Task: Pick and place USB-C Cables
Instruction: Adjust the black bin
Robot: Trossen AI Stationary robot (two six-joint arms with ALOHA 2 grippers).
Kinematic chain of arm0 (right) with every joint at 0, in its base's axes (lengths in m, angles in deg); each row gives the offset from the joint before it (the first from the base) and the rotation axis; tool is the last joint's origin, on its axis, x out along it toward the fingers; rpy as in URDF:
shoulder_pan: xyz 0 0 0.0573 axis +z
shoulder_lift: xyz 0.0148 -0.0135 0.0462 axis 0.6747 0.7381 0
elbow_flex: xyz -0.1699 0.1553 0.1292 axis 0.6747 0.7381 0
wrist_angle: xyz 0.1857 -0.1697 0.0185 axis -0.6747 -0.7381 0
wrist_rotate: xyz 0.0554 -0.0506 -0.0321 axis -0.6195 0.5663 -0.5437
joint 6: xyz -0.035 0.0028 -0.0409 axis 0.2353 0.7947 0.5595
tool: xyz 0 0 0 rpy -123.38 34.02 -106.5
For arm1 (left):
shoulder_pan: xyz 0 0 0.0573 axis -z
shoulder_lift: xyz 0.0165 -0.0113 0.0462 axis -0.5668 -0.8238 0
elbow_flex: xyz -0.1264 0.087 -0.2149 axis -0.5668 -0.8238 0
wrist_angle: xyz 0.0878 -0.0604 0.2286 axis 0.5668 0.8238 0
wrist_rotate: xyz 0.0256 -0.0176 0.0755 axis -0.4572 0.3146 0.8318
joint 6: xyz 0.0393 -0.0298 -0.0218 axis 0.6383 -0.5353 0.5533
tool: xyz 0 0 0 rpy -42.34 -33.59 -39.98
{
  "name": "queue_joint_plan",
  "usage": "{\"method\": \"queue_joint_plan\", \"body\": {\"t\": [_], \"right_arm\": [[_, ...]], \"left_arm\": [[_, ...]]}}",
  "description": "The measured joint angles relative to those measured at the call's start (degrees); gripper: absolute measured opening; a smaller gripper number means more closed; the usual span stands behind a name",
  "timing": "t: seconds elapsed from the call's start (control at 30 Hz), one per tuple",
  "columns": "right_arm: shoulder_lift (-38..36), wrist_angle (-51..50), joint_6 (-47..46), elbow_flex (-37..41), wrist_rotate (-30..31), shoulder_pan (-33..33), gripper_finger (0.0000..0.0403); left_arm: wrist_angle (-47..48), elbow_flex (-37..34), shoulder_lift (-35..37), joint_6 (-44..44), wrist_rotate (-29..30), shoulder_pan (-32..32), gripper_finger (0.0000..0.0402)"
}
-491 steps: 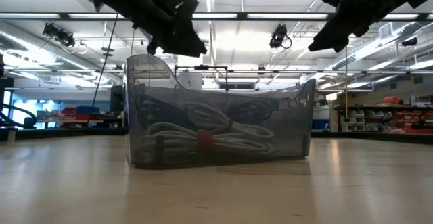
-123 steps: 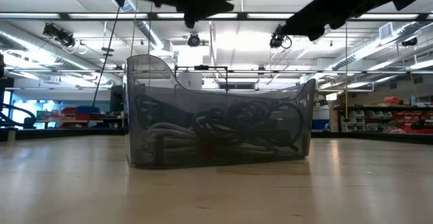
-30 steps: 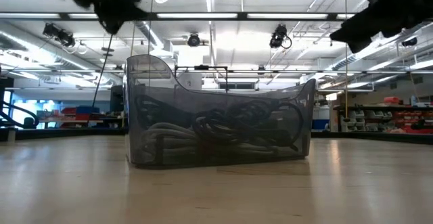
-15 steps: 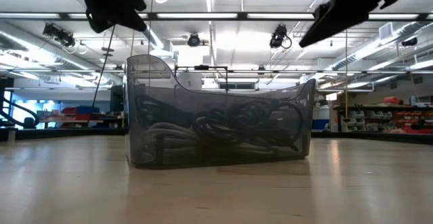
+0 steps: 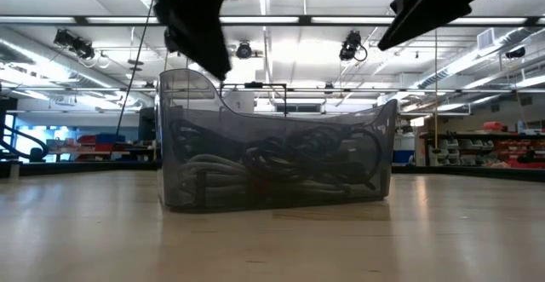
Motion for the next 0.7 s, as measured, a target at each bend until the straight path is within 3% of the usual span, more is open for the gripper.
{"method": "queue_joint_plan", "body": {"t": [0.23, 0.7], "right_arm": [[-3.8, -3.5, -1.8, 0.0, 0.1, 2.3, 0.0159], [-4.9, -5.6, -3.7, 0.0, 1.4, 2.9, 0.0159]], "left_arm": [[0.5, 1.0, -4.1, 3.2, -7.5, -4.2, 0.0172], [-1.3, 0.9, -7.5, 3.2, -9.1, -3.9, 0.0172]]}}
